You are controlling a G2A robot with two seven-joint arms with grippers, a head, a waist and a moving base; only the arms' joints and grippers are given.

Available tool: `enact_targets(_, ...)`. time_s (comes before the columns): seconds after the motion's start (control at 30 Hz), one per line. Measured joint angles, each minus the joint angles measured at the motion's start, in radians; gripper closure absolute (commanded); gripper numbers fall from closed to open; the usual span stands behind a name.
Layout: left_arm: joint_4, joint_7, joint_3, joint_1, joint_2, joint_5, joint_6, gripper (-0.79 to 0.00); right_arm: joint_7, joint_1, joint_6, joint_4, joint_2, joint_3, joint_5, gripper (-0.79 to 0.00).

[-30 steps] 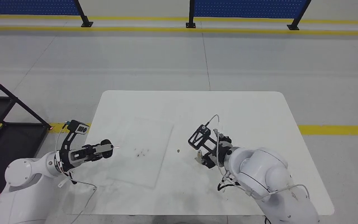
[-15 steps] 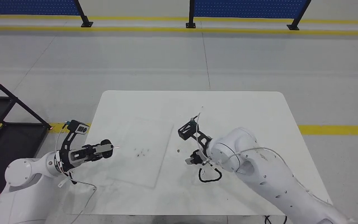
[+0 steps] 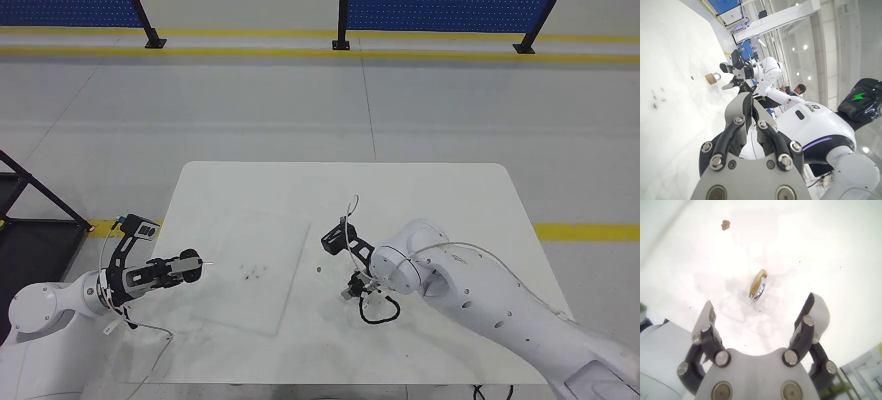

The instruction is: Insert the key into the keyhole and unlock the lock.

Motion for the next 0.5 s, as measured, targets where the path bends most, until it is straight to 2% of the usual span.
enact_targets(0.5, 0.000, 0.000, 0.000, 0.000, 0.000, 0.000, 0.000, 0.000, -0.039, 0.047, 0.038, 0.041, -0.011, -0.066, 0.072, -0.785)
